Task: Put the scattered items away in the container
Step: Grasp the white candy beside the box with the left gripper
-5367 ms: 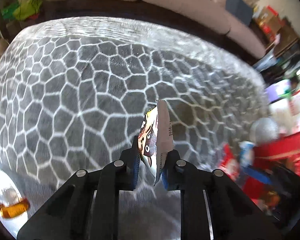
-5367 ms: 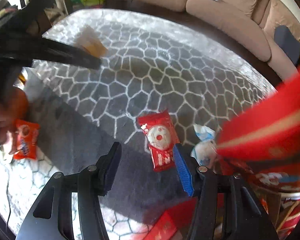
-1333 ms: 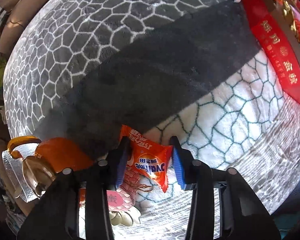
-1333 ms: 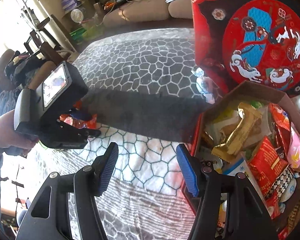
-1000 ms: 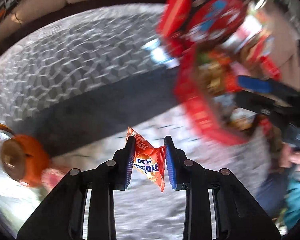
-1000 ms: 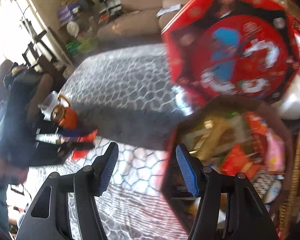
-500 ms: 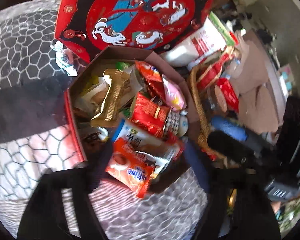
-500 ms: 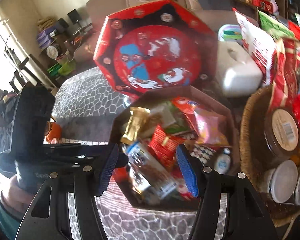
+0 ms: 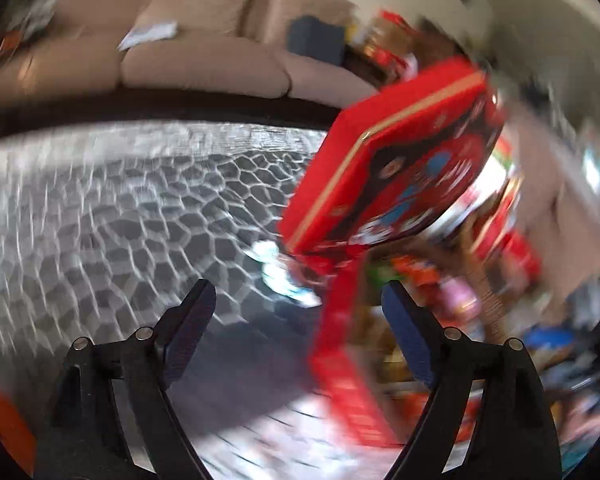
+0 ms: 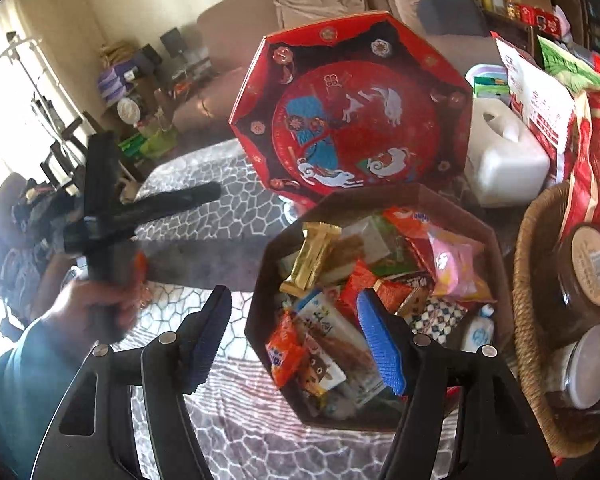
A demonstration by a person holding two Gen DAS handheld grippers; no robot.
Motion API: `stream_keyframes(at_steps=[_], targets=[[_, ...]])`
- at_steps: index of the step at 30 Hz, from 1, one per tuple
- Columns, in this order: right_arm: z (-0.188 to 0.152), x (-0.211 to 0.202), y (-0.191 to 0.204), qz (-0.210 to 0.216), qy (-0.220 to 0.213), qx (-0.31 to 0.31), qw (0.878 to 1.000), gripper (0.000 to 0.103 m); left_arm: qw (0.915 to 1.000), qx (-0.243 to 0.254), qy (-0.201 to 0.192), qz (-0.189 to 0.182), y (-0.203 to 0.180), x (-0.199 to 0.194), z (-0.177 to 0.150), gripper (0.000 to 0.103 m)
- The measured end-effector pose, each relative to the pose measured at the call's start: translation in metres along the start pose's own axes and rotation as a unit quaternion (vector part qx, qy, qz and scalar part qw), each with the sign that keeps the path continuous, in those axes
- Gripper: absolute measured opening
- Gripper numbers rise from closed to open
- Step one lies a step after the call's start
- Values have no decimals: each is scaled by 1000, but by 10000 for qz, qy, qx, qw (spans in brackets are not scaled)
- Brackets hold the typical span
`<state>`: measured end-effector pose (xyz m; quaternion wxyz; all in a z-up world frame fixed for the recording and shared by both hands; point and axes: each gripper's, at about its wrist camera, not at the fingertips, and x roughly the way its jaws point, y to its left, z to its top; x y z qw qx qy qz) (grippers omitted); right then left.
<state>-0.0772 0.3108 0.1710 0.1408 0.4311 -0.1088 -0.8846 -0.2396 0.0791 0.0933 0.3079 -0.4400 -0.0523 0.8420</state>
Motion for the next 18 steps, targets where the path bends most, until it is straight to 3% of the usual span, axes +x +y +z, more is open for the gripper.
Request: stream_keyframes(at_steps=[3, 7, 10, 13, 18], targets=[[-9, 4, -5, -77, -30, 16, 10000, 69, 9984, -40, 495, -261, 18, 39, 3, 82], [-12, 14, -13, -99, -30, 44, 9999, 69, 9961, -368, 549, -581, 25, 63, 5, 84], [-14, 18, -21, -68, -41, 106, 9999, 69, 9964, -243, 716, -385, 21, 78, 1, 84], [-17, 20, -26, -111, -33, 107, 9999, 69, 9961, -55, 752, -467, 13, 85, 0, 84], [-22, 24, -32, -48, 19, 178, 9998, 69, 9943, 384, 994, 25, -4, 104, 1, 84]])
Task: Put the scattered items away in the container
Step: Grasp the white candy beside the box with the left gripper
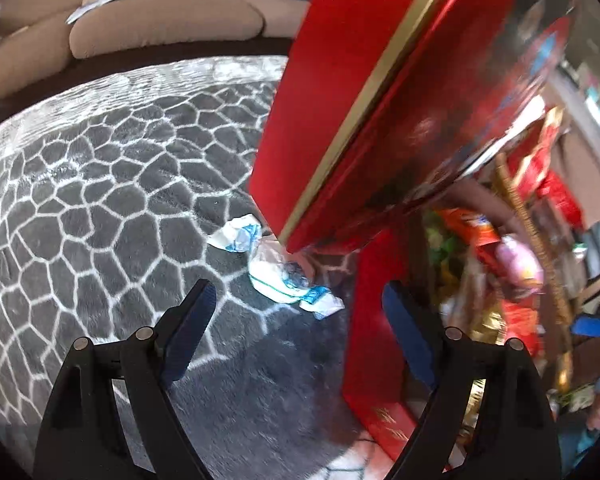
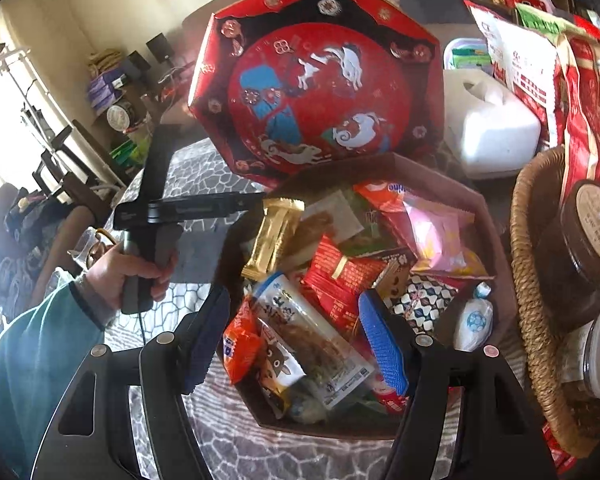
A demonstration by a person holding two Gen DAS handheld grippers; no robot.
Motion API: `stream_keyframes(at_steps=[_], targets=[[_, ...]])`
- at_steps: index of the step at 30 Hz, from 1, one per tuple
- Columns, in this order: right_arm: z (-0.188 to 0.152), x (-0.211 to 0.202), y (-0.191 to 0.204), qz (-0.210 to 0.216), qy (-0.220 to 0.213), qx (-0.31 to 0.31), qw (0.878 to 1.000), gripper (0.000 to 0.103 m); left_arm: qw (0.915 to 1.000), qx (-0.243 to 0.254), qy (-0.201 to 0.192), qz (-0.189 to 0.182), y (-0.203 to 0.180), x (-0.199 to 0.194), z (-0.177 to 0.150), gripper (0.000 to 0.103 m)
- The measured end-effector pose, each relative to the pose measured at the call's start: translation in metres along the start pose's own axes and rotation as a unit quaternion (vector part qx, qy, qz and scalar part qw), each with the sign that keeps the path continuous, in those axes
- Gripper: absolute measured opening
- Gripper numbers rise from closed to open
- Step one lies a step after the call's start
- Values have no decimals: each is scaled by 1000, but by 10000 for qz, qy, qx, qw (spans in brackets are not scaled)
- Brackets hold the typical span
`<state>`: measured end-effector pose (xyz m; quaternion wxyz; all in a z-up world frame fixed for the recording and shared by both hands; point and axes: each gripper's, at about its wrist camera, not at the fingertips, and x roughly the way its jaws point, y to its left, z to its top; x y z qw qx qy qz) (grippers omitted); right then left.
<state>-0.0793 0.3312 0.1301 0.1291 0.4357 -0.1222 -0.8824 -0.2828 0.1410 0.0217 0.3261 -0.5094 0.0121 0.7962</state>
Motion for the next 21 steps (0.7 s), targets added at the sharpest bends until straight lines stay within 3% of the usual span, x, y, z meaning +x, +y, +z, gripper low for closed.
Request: stream_keyframes(at_steps=[5, 8, 10, 13, 15, 18, 20, 21], targets=[[-3, 5, 2, -89, 56, -89, 9999, 69, 9998, -45, -45, 193, 1, 6, 3, 82], [-6, 7, 6, -105, 94, -166, 9998, 69, 9993, -259, 103, 247, 12, 12, 2, 69], [-7, 9, 9, -80, 115, -215, 9997, 69, 9988, -338, 105, 347, 18, 10, -1, 51], [-8, 10, 13, -78, 121, -262, 9996, 69, 9987, -348, 167, 333, 22, 7, -8, 41], [-9, 11, 15, -114, 128, -299, 9994, 69, 9985, -389, 240, 305, 25, 3, -12, 28], [-10, 12, 18, -82, 141, -322, 9993, 69, 9975, -388, 339, 488, 32, -3, -21, 19], [-11, 11, 22, -62, 128, -363, 9992, 69, 9968, -621, 326, 383, 46, -14, -29, 19], [-11, 11, 24, -51, 125, -387, 9992, 69, 9963, -765, 221, 316, 51, -21, -30, 25]])
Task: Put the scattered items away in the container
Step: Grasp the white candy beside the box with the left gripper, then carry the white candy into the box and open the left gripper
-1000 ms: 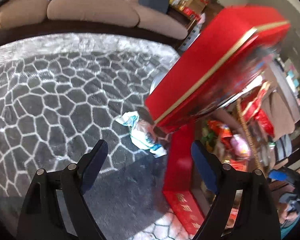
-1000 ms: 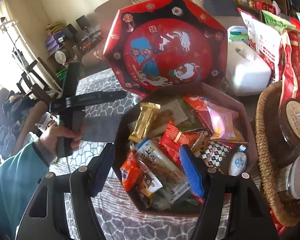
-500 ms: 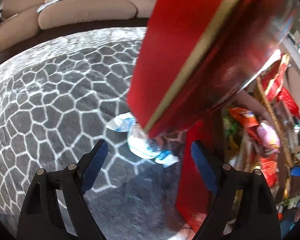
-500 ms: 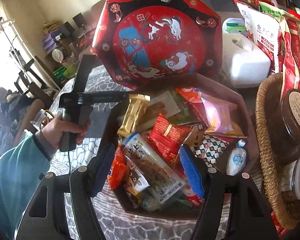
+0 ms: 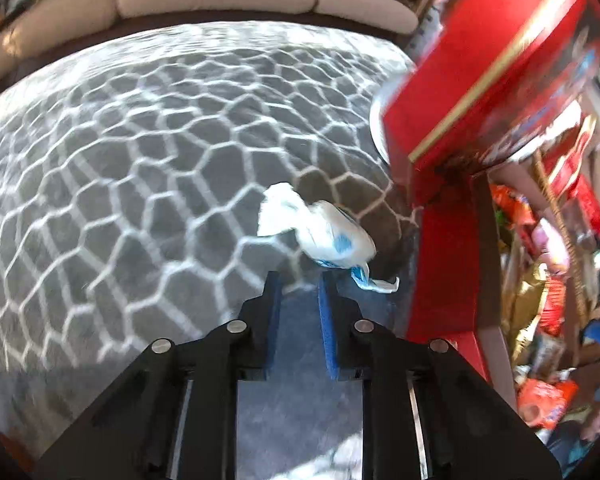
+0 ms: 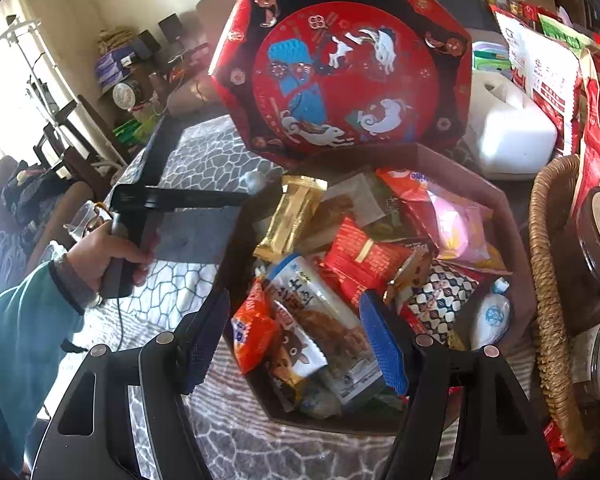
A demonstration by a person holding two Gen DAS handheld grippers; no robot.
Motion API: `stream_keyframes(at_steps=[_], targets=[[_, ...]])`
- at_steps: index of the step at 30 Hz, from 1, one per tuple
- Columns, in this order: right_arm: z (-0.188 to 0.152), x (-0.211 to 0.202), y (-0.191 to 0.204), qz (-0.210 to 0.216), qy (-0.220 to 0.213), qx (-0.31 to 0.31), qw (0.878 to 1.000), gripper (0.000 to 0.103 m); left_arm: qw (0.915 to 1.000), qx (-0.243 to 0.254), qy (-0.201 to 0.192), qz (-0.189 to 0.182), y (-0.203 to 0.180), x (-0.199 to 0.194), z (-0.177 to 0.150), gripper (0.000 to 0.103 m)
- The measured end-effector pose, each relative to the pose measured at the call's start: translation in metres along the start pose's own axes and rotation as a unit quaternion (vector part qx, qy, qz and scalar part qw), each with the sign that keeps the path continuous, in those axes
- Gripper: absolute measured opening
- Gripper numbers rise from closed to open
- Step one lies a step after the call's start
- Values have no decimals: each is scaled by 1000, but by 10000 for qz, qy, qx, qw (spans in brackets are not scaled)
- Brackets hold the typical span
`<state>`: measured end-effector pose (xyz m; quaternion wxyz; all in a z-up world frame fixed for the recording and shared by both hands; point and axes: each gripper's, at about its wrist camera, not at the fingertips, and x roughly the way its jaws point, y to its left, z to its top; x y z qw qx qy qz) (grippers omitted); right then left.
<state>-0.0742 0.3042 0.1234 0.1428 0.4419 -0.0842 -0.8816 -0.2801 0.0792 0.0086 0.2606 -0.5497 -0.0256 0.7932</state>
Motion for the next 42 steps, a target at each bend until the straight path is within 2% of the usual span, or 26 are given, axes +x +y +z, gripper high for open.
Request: stream_keyframes(at_steps=[1, 3, 4, 5, 6, 10, 12, 13, 15, 17, 22, 26, 29, 37, 42], targets=[[0, 0, 2, 8, 3, -25, 10000, 69, 9997, -136, -103, -178, 6, -7, 0, 31], [0, 2, 4, 12, 16, -60, 10000, 69, 9966, -468, -389, -553, 12, -20, 4, 74], [-1, 3, 5, 24, 32, -66, 10000, 69, 9959, -495, -500, -577, 10, -22, 7, 79], [-1, 5, 5, 28, 53, -69, 10000, 69, 9959, -460, -563, -544, 6, -22, 11, 79], [-2, 6, 5, 18, 69, -72, 9999, 69, 9964, -424, -545, -486, 5, -18, 15, 79], [-2, 7, 4, -6, 78, -70, 9999, 69, 9992, -324, -209, 120, -16, 9, 17, 76], [-3, 6, 3, -15, 72, -69, 9999, 69, 9990, -258, -96, 356, -21, 23, 15, 57], [-3, 7, 2, -22, 71, -66, 10000, 69, 9988, -271, -71, 403, -19, 26, 13, 54], [-3, 7, 1, -47, 84, -74, 9999, 69, 9986, -288, -183, 406, -19, 26, 9, 36], [-4, 9, 1, -53, 95, -93, 9999, 69, 9983, -386, -255, 367, -13, 24, 5, 29], [-3, 8, 5, -28, 48, -138, 9999, 69, 9984, -386, -245, 346, -9, 20, -6, 29], [-3, 7, 14, -99, -32, -270, 9996, 69, 9980, -563, -254, 124, -1, 3, -20, 29], [-4, 6, 22, -153, -72, -367, 9992, 69, 9976, -624, -291, -101, -15, -18, -19, 29], [-7, 0, 28, -215, -151, -491, 9984, 69, 9962, -478, -387, -619, -55, -84, -60, 29], [-4, -14, 9, 112, -195, -137, 9997, 69, 9943, -292, -379, -949, -96, -103, -67, 29]])
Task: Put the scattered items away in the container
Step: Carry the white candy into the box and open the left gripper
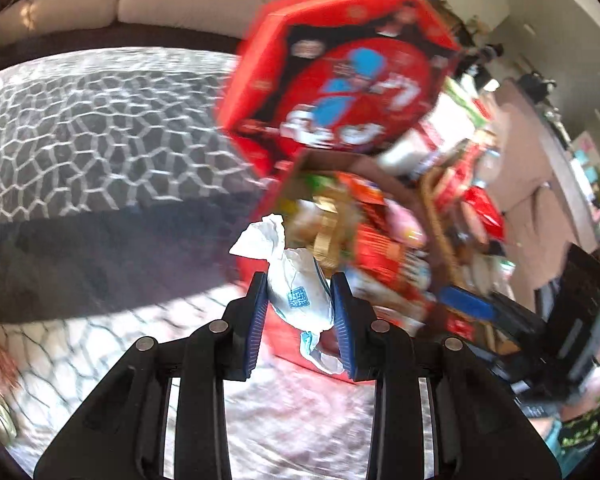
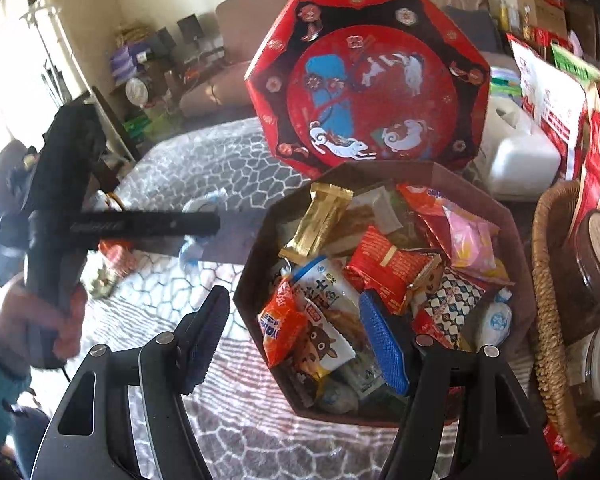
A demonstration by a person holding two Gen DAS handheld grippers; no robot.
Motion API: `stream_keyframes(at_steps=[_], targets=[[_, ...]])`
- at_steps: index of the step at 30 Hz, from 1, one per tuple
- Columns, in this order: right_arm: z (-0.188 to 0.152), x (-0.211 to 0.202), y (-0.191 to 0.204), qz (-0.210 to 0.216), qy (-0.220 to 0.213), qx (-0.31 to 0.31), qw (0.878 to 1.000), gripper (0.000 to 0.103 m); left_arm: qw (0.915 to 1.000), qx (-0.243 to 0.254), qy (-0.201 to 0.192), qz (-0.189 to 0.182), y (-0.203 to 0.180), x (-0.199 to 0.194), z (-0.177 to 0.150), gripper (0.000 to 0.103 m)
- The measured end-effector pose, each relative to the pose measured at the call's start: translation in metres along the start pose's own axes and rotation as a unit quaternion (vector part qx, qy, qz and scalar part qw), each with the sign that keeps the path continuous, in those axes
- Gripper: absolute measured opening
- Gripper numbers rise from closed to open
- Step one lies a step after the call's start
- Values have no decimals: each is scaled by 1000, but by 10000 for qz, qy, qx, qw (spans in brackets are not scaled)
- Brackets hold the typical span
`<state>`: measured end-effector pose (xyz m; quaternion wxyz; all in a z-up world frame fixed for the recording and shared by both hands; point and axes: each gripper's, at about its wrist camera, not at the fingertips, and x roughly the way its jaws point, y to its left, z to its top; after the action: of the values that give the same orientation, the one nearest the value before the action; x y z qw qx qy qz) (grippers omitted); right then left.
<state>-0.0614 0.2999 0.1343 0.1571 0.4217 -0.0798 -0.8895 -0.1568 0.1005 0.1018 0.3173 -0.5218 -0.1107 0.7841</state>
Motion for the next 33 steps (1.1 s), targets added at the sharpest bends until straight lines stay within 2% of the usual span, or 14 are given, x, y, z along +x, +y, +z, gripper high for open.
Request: stream_keyframes(at_steps=[5, 12, 17, 21, 22, 23, 24, 26, 30, 33], targets=[[3, -19, -29, 247, -108, 440, 9987, 69, 9998, 128, 98, -111, -46, 8, -7, 29], [2, -28, -67, 192, -116, 823, 9964, 69, 9991, 270, 324, -27, -90, 65, -6, 29], [3, -36, -91, 106, -251, 1140, 9931, 69, 9987, 329, 367, 121, -112, 98, 15, 29], [4, -45, -111, 19, -381, 1328, 9904, 70, 9983, 340, 323, 350, -117, 119, 44, 31], [4, -45, -114, -4, -386, 1353, 9901, 70, 9978, 345, 317, 477, -116, 123, 50, 32], [5, -44, -116, -59, -380, 1350, 9901, 70, 9975, 329, 311, 534, -114, 127, 54, 41], [6, -43, -117, -114, -360, 1332, 9904, 70, 9976, 289, 314, 537, -111, 130, 57, 56], [6, -41, -118, -108, -323, 1326, 9906, 70, 9979, 191, 262, 565, -106, 130, 59, 69], [7, -36, -119, -153, -277, 1294, 9911, 70, 9990, 87, 128, 410, -96, 114, 54, 70], [6, -34, -117, -141, -235, 1277, 9914, 71, 9995, 256, 67, 186, -91, 85, 36, 75]])
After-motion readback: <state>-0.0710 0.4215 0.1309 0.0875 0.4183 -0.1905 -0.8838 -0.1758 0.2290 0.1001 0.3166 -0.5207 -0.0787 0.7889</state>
